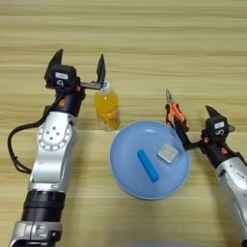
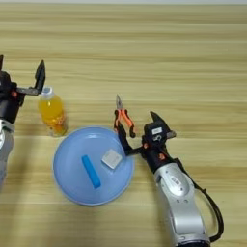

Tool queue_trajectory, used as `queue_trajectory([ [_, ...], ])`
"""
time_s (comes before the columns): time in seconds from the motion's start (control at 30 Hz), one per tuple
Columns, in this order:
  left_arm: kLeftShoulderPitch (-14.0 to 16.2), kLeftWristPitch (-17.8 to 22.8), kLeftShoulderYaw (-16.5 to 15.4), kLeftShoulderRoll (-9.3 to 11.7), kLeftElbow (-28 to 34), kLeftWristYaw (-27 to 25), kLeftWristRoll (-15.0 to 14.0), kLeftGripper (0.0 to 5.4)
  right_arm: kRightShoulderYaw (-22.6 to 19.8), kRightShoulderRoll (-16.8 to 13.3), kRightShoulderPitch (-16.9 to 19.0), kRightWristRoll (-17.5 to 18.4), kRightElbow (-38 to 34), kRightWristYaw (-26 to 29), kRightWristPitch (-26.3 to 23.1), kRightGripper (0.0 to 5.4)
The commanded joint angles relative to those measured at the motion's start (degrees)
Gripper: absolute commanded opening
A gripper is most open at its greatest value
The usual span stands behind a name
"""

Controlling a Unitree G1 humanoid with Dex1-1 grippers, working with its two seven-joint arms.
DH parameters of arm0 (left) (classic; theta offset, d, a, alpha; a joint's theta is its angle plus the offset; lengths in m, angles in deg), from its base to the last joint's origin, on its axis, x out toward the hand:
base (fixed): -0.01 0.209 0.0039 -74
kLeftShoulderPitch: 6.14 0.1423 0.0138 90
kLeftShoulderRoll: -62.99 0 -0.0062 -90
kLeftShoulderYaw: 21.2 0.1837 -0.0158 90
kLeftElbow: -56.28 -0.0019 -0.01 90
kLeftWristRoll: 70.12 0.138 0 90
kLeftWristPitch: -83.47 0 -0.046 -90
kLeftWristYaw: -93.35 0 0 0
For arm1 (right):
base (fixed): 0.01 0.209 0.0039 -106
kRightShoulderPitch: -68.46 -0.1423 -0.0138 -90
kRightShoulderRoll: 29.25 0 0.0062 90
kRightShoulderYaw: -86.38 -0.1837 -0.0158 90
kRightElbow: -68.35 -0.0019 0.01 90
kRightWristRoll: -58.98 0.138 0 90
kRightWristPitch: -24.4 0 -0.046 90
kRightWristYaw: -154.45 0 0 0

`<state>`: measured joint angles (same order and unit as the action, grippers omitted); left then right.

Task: Move the objects on the table

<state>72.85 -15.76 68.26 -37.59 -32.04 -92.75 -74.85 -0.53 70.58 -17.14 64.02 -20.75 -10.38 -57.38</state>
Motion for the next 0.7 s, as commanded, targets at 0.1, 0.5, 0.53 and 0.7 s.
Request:
queue_trajectory([
  [0.1, 0.80, 1.15, 1.99, -0.43, -0.55, -1.62, 0.53, 5.40, 0.17, 0.39, -0.41, -0.56, 0.01, -0.53, 0.15, 5.36],
  [0.5, 0.39, -0.34, 2.89, -0.45, -5.58, -2.67, 1.06, 5.40, 0.26, 0.53, -0.20, -0.78, -0.15, -0.53, 0.13, 5.36],
  [0.53, 0.29, -0.38, 2.95, -0.46, -6.04, -2.74, 1.11, 5.40, 0.26, 0.53, -0.18, -0.79, -0.16, -0.53, 0.15, 5.36],
  [0.7, -0.20, -0.92, 3.65, -0.61, -9.05, -3.06, 1.82, 5.40, 0.29, 0.56, -0.17, -0.82, -0.18, -0.58, 0.15, 5.36],
])
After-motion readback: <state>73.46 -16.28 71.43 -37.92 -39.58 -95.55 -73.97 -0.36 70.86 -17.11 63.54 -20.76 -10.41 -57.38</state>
